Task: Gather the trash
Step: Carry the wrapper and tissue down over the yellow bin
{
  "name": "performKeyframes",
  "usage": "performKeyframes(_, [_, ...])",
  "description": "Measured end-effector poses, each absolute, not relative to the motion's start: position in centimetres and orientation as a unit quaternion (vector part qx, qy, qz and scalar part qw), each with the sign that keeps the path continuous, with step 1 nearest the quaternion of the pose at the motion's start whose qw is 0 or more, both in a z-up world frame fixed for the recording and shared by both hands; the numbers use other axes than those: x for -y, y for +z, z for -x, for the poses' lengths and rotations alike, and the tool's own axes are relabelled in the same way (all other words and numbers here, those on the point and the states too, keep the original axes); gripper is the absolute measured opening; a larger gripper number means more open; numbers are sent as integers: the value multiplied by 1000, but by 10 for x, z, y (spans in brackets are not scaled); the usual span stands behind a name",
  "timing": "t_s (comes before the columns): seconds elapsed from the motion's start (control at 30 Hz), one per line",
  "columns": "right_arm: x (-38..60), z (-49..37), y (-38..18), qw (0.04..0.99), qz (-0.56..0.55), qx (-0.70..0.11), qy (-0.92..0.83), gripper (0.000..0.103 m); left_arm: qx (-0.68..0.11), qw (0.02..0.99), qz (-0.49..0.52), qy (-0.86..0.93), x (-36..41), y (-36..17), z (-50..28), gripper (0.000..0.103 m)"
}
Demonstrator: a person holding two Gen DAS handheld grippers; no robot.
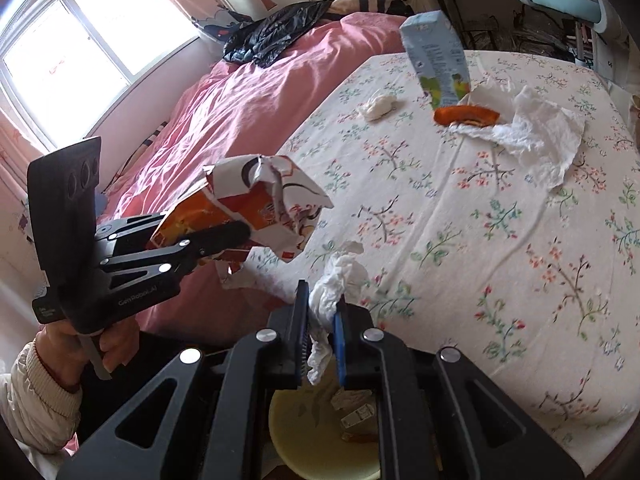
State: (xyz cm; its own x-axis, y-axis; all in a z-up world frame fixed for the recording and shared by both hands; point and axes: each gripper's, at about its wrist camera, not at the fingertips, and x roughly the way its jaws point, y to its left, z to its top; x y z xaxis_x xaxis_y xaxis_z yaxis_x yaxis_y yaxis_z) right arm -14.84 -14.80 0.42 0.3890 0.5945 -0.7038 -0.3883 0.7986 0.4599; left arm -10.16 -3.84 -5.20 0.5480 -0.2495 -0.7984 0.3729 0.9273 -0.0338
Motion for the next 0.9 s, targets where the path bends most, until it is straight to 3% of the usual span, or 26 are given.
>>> performKeyframes(0.4, [83,204,-53,757,-36,-564,328,14,-447,876,-80,-162,37,-62,146,16])
performKeyframes(0.5, [74,215,-65,756,0,-578,308,23,-450,875,-81,-162,37,-64,155,16])
performKeyframes(0.57, [74,220,-67,760,7,-577,298,36,-452,874,-82,-162,38,-66,161,16])
performKeyframes(0.9, [108,230,-45,825,-42,-515,230,57,-480,857,-81,-166,50,-87,186,16])
